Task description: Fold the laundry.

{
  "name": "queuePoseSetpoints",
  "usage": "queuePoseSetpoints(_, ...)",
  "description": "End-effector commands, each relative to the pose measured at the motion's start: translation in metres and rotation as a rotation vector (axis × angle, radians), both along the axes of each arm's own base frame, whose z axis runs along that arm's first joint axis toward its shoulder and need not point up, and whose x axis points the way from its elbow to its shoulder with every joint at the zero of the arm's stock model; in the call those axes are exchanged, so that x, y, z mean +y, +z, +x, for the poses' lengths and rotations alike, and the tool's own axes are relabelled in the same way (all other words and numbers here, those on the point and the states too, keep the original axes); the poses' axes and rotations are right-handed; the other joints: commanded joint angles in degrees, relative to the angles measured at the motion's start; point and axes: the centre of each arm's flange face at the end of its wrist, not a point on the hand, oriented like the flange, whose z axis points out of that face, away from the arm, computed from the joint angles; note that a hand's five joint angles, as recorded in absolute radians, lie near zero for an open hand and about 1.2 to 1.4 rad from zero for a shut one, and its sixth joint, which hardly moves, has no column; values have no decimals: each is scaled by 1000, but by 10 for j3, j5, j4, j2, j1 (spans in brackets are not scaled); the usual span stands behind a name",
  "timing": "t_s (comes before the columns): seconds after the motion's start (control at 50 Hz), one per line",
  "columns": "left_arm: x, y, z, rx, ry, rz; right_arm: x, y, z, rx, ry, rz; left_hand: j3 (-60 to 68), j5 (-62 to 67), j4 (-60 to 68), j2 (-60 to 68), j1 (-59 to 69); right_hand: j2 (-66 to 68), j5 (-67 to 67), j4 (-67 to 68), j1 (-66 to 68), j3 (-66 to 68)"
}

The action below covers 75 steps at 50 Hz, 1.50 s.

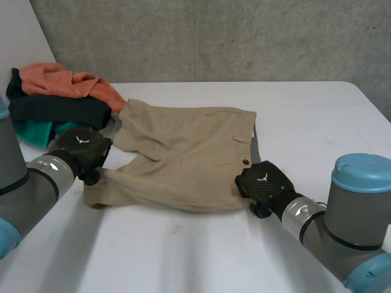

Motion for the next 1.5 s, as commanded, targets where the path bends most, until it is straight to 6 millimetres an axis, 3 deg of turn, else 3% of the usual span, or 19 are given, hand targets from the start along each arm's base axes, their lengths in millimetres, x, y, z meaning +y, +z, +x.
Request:
queuePoseSetpoints(0.02,17,-5,0,-17,-25,66,-13,10,-6,-15,-89,-49,122,131,116,117,135,181,190,189,199,189)
queuePoseSetpoints(0.14,52,-6,8,-79,-86,198,19,42,-26,147,-22,-39,122,131,116,117,135,181,190,189,199,189)
queuePoseSetpoints(0.26,89,-17,17,-178,-200,411,66,56,-66,474,134,172,122,131,116,117,135,181,190,189,199,189)
queuePoseSetpoints(0.38,101,-21,17,-221,-265,491,64,64,-67,500,192,121,122,131,116,117,135,181,190,189,199,189)
queuePoseSetpoints(0.54,51,-18,6,-239,-215,353,38,56,-51,392,134,121,122,131,116,117,135,181,190,189,199,189)
queuePoseSetpoints(0.72,-41,1,-26,-124,-117,57,-25,59,-22,240,-7,-54,122,131,116,117,135,181,190,189,199,189)
queuePoseSetpoints(0.76,-56,13,-33,-99,-108,-10,-39,68,-13,193,-30,-123,122,131,116,117,135,181,190,189,199,189)
queuePoseSetpoints(0.84,-86,74,-47,7,-96,-252,-76,120,11,34,-91,-385,122,131,116,117,135,181,190,189,199,189)
queuePoseSetpoints(0.86,-93,107,-51,70,-84,-373,-87,149,18,-45,-122,-499,122,131,116,117,135,181,190,189,199,189)
queuePoseSetpoints(0.92,-99,157,-51,177,-48,-543,-98,198,26,-179,-176,-668,122,131,116,117,135,181,190,189,199,189)
queuePoseSetpoints(0.98,-98,233,-37,374,53,-814,-100,274,25,-419,-258,-912,122,131,116,117,135,181,190,189,199,189)
queuePoseSetpoints(1.06,-90,274,-27,517,84,-984,-86,321,25,-615,-260,-1064,122,131,116,117,135,181,190,189,199,189)
queuePoseSetpoints(1.1,-89,275,-28,528,59,-986,-83,328,28,-651,-246,-1108,122,131,116,117,135,181,190,189,199,189)
queuePoseSetpoints(1.18,-93,253,-31,521,32,-883,-84,320,33,-633,-225,-1087,122,131,116,117,135,181,190,189,199,189)
queuePoseSetpoints(1.26,-103,213,-29,482,50,-746,-93,285,38,-565,-212,-984,122,131,116,117,135,181,190,189,199,189)
queuePoseSetpoints(1.34,-107,161,-27,425,71,-590,-105,234,36,-481,-208,-851,122,131,116,117,135,181,190,189,199,189)
queuePoseSetpoints(1.42,-99,99,-31,360,71,-405,-111,165,34,-383,-198,-685,122,131,116,117,135,181,190,189,199,189)
queuePoseSetpoints(1.44,-94,73,-34,332,58,-333,-109,136,32,-342,-191,-615,122,131,116,117,135,181,190,189,199,189)
queuePoseSetpoints(1.5,-85,37,-40,289,28,-244,-105,93,27,-273,-187,-509,122,131,116,117,135,181,190,189,199,189)
